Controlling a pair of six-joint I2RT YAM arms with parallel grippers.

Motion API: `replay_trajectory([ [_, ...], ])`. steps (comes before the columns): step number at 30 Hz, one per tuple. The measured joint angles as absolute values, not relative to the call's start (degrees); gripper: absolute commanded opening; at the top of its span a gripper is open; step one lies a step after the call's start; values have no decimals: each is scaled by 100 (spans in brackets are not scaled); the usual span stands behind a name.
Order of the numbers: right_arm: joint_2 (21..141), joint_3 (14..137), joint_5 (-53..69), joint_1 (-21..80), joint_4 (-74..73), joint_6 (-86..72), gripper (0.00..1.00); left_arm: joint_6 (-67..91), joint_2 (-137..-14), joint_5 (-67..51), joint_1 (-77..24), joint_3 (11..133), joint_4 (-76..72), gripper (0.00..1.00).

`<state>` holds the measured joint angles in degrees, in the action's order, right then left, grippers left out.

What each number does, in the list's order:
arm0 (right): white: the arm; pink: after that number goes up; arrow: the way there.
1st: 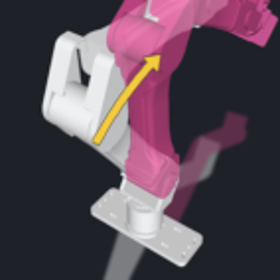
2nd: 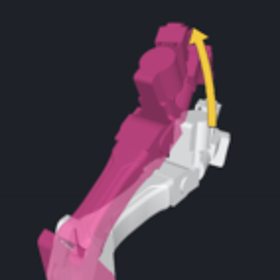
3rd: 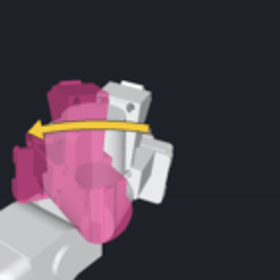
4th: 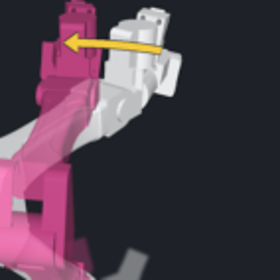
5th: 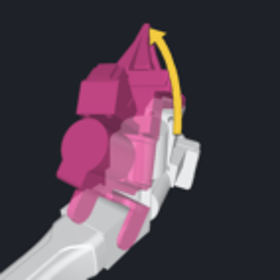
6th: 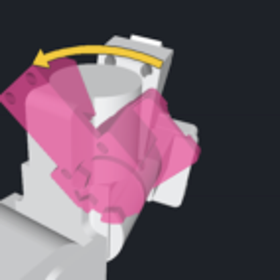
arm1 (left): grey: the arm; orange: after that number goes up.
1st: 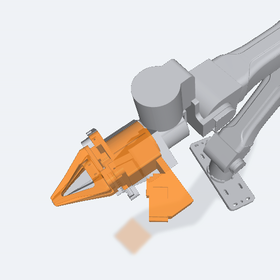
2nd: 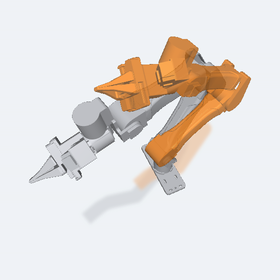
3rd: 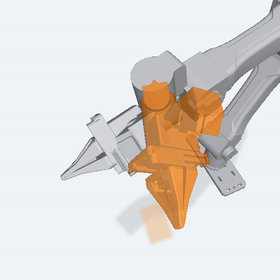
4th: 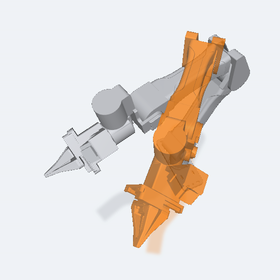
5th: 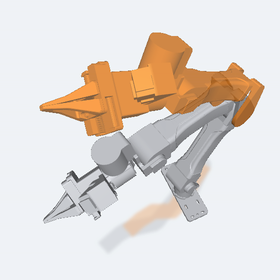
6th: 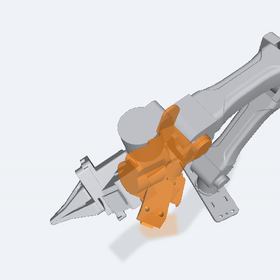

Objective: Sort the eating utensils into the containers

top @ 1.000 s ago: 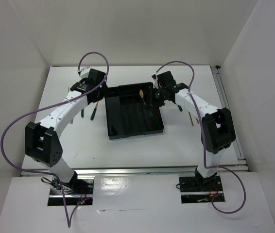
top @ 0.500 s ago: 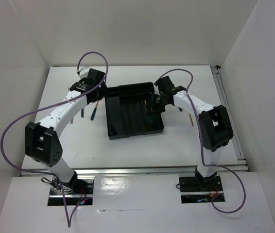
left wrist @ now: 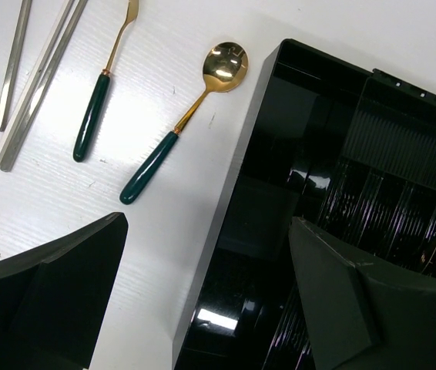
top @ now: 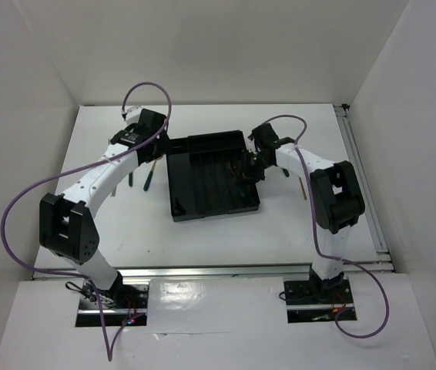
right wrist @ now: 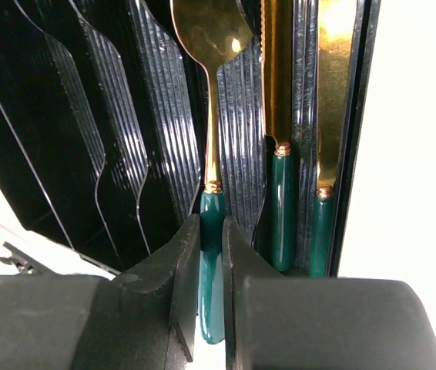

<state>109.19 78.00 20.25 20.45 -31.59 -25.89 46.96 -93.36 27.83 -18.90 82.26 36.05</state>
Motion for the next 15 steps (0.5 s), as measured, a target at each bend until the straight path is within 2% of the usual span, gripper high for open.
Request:
replay_trajectory([
  [5, 10989, 7800, 2189, 2010, -3122, -2558, 24, 4696, -9389, 2777, -1890, 8243, 3612, 100],
  [7, 11004, 7800, 2252, 2008, -3105, -2543, 35, 4694, -9402, 2762, -1890, 8261, 3623, 100],
  [12, 11010, 7800, 2351, 2008, -3087, -2416, 41, 4683, -9437, 2687, -1890, 8291, 3647, 100],
  [15, 11010, 7800, 2349, 2008, -3081, -2353, 41, 4663, -9439, 2633, -1890, 8298, 3660, 100],
])
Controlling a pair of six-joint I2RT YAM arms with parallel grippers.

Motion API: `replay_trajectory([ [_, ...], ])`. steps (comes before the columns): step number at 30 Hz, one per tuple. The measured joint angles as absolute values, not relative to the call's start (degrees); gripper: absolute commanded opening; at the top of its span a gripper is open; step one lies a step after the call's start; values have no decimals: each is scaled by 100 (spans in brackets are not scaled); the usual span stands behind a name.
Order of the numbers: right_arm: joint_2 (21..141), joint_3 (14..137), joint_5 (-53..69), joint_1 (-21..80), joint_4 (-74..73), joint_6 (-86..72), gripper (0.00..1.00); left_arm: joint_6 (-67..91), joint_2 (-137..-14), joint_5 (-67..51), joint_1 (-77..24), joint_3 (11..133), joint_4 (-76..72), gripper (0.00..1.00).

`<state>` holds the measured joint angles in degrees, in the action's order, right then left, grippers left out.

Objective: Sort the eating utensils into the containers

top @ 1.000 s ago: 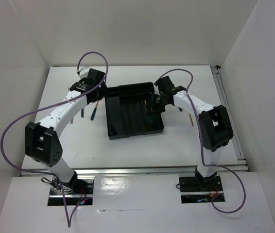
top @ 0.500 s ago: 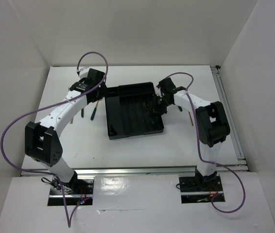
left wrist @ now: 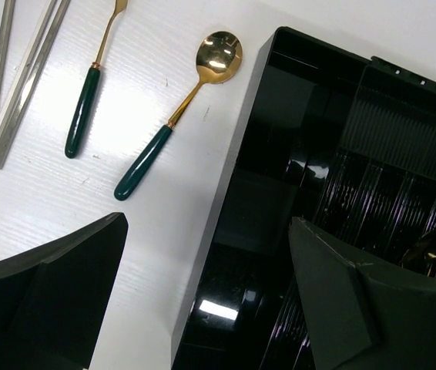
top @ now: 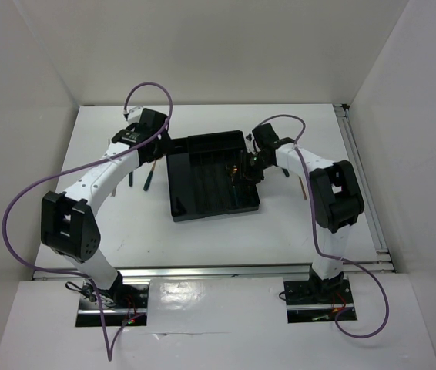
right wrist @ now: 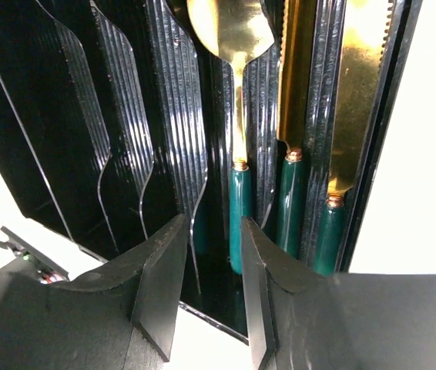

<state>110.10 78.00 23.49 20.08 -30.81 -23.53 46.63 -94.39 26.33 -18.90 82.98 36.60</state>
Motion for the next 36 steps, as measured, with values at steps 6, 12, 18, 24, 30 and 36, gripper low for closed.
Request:
replay_trajectory([
  [6, 11006, 7800, 2244, 2008, -3035, -2145, 39, 4313, -9480, 2458, -1879, 8429, 3780, 98],
  [12, 10796, 7800, 1975, 2005, -2906, -1610, 36, 3710, -9478, 2283, -1839, 8326, 3927, 93],
  [18, 10173, 7800, 1507, 1999, -2550, -917, 35, 2849, -9472, 1992, -1745, 7708, 4062, 85],
  [24, 9800, 7784, 1288, 1927, -2298, -600, 35, 2082, -9441, 1439, -1369, 7078, 3946, 69],
  [30, 9782, 7579, 1258, 1896, -2270, -456, 34, 1264, -9483, 757, -862, 7004, 3656, 50],
  [36, 9784, 7566, 1264, 1896, -2259, -434, 34, 729, -10213, 193, -714, 7437, 3509, 49],
])
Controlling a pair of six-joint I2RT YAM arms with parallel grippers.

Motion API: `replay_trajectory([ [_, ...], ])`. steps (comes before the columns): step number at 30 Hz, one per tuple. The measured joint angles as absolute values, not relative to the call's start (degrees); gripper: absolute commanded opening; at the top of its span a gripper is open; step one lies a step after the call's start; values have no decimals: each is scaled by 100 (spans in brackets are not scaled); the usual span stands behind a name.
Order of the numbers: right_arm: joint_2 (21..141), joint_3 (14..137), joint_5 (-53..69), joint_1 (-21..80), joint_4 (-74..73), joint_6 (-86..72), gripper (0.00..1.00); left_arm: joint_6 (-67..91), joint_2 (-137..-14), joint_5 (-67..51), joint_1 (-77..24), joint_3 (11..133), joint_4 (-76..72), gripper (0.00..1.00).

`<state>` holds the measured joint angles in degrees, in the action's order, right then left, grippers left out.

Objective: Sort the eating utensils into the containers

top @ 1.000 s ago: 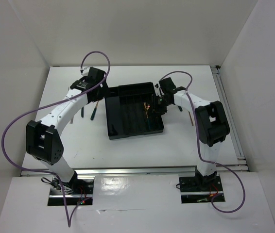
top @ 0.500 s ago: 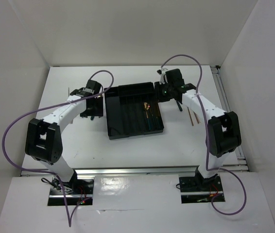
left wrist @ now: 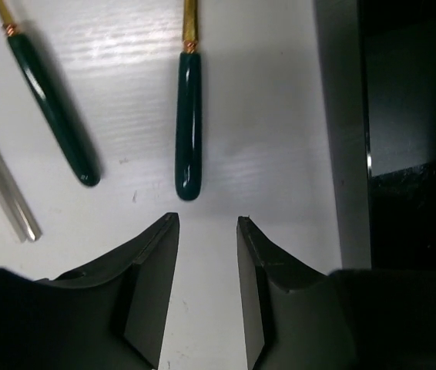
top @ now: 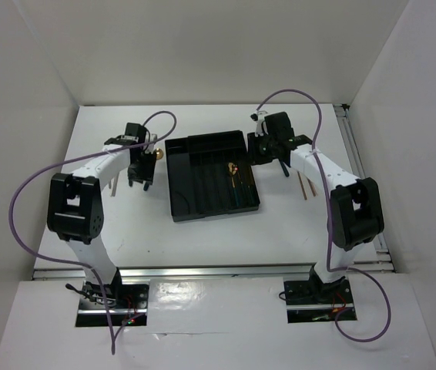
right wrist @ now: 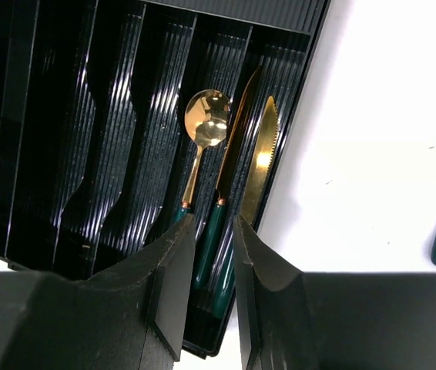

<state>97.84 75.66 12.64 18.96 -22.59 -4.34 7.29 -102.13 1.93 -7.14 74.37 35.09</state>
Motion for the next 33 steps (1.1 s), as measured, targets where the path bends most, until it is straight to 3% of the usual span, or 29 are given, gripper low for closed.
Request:
replay_trajectory([
  [4, 9784, 7568, 1264, 1896, -2255, -388, 34, 569, -10643, 78, -714, 7690, 3437, 53],
  [24, 9835, 7697, 1264, 1896, -2233, -307, 34, 187, -11474, 51, -598, 8145, 3135, 50],
  [28, 9929, 7773, 1262, 1896, -2209, -307, 34, 150, -11550, -23, -482, 8235, 3127, 39],
  [30, 9972, 7791, 1264, 1896, -2209, -303, 34, 158, -11609, -54, -440, 8305, 3127, 7],
  [31, 9992, 7808, 1262, 1896, -2209, -294, 34, 126, -11629, -134, -399, 8346, 3129, 0],
  [33, 10044, 7846, 1262, 1896, -2206, -283, 34, 32, -11710, -298, -333, 8468, 3159, 0],
])
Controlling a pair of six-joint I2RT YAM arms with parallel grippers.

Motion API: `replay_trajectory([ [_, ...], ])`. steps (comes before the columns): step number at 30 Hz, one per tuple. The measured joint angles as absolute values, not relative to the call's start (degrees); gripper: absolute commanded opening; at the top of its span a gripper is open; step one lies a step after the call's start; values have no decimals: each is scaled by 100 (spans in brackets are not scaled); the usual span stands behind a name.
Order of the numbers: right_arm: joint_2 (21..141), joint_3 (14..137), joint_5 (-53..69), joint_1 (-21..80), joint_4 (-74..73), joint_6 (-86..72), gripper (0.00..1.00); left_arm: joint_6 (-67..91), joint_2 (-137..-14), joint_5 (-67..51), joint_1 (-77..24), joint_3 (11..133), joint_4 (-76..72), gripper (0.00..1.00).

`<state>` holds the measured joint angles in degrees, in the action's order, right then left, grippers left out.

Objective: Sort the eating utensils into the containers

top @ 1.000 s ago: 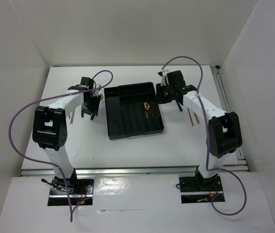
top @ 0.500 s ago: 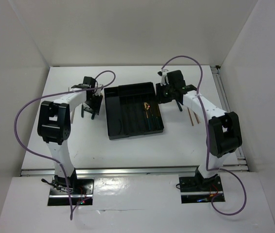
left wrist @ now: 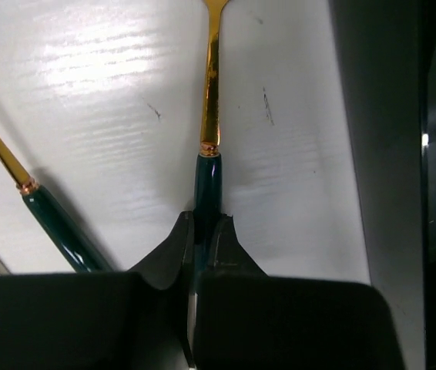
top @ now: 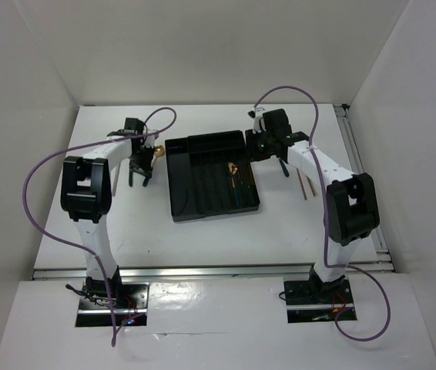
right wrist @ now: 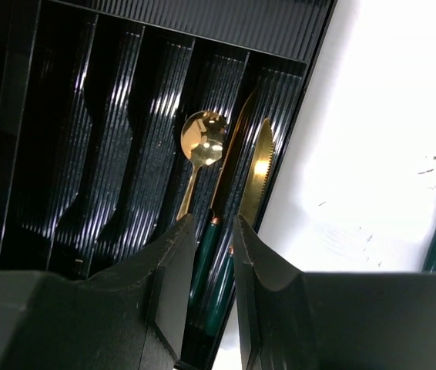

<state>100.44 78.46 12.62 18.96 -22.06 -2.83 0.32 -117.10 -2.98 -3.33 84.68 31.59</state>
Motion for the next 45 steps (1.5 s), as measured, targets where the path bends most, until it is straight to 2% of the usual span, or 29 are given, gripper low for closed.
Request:
replay_trajectory([
  [9, 10112, 7915, 1256, 1896, -2182, -180, 34, 615, -11542, -746, 91, 8444, 3245, 0],
  [15, 10110, 7804, 1131, 1874, -2058, -62, 34, 1756, -9839, -888, 62, 7933, 3208, 0],
  [22, 10079, 7485, 982, 1859, -2008, 47, 34, 3328, -8451, -1553, -773, 7664, 2515, 0],
  [33, 9677, 7242, 753, 1719, -1968, 141, 33, 5789, -9188, -1907, -2324, 7389, 1920, 0],
  [39, 9644, 7144, 696, 1570, -1970, 141, 33, 6348, -9712, -1684, -3041, 7500, 1778, 0],
  [45, 9590, 7054, 751, 1420, -1968, 137, 33, 6469, -10009, -1400, -3332, 7502, 1710, 0],
])
